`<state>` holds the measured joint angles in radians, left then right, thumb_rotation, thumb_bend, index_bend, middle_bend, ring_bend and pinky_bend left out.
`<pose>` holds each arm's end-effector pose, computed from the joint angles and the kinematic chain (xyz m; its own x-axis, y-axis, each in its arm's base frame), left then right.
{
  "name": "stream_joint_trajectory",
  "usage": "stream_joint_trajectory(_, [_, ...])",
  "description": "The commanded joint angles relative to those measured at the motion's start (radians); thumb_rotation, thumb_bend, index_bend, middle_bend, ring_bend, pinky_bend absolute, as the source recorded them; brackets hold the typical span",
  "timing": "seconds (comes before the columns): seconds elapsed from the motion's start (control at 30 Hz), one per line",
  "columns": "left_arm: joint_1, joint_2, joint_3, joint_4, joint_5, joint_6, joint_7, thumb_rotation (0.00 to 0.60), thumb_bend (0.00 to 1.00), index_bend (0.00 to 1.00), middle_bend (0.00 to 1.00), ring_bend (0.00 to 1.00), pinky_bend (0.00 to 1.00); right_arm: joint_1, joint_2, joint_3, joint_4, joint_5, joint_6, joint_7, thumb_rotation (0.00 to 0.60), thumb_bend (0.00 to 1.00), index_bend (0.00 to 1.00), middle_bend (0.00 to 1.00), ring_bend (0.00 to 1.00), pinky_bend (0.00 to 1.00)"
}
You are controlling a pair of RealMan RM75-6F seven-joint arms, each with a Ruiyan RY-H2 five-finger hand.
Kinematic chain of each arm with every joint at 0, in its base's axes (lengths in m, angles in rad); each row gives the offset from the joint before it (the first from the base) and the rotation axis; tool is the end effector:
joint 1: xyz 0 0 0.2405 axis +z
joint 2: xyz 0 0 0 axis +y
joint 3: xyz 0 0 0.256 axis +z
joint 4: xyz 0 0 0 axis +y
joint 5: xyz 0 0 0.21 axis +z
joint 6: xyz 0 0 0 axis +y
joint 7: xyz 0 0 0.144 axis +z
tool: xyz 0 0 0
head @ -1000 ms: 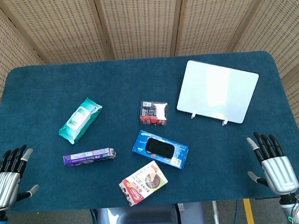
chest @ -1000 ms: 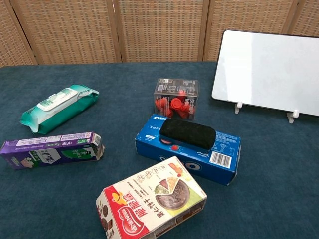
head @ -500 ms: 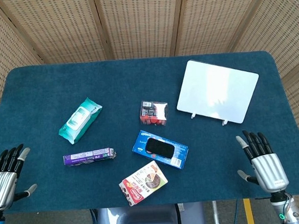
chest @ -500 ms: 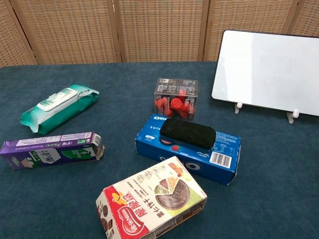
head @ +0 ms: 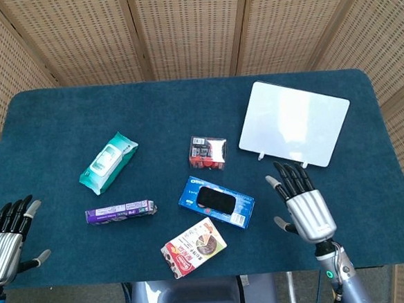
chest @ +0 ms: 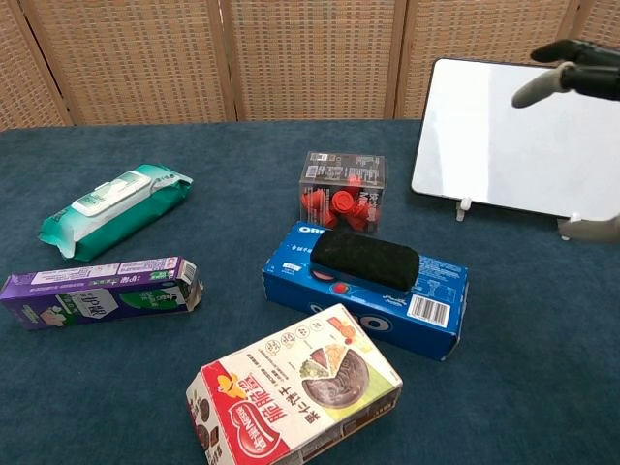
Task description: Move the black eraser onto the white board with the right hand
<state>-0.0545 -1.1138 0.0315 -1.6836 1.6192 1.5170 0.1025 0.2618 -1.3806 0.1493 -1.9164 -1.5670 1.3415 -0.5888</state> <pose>-0.2907 0.1528 0.1422 0.4366 0.0562 0.8979 0.8971 -0.1023 -0.4299 -0.1581 -0.2211 0.0720 0.4238 0.0642 0.9035 -0.8493 -0.3186 0.4210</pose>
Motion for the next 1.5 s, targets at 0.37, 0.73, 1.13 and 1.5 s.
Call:
stream_joint_trajectory(0.37, [-0.007, 0.005, 0.003, 0.004, 0.001, -0.014, -0.025, 0.6, 0.13, 0.0, 0.0, 0.0, 0.0, 0.146, -0.269, 0.118, -0.05, 0.306, -0.028, -0.366, 0.6, 0.13, 0.26, 0.0, 0.0, 0.0])
stream_joint_trajectory(0.73, [-0.016, 0.009, 0.007, 0.011, 0.0, -0.032, -0.054, 0.6, 0.13, 0.0, 0.0, 0.0, 0.0, 0.228, -0.45, 0.17, -0.023, 0.519, 0.089, -0.62, 0.6, 0.13, 0.28, 0.0, 0.0, 0.0])
stream_joint_trajectory(1.13, [-0.022, 0.006, 0.011, 0.015, 0.003, -0.041, -0.063, 0.6, 0.13, 0.0, 0.0, 0.0, 0.0, 0.335, -0.595, 0.286, -0.072, 0.748, 0.278, -0.829, 0.6, 0.13, 0.28, 0.0, 0.0, 0.0])
stream_joint_trajectory(1.5, [-0.023, 0.008, 0.011, 0.017, 0.003, -0.04, -0.076, 0.6, 0.13, 0.0, 0.0, 0.0, 0.0, 0.389, -0.642, 0.271, -0.049, 0.803, 0.344, -0.822, 0.6, 0.13, 0.28, 0.0, 0.0, 0.0])
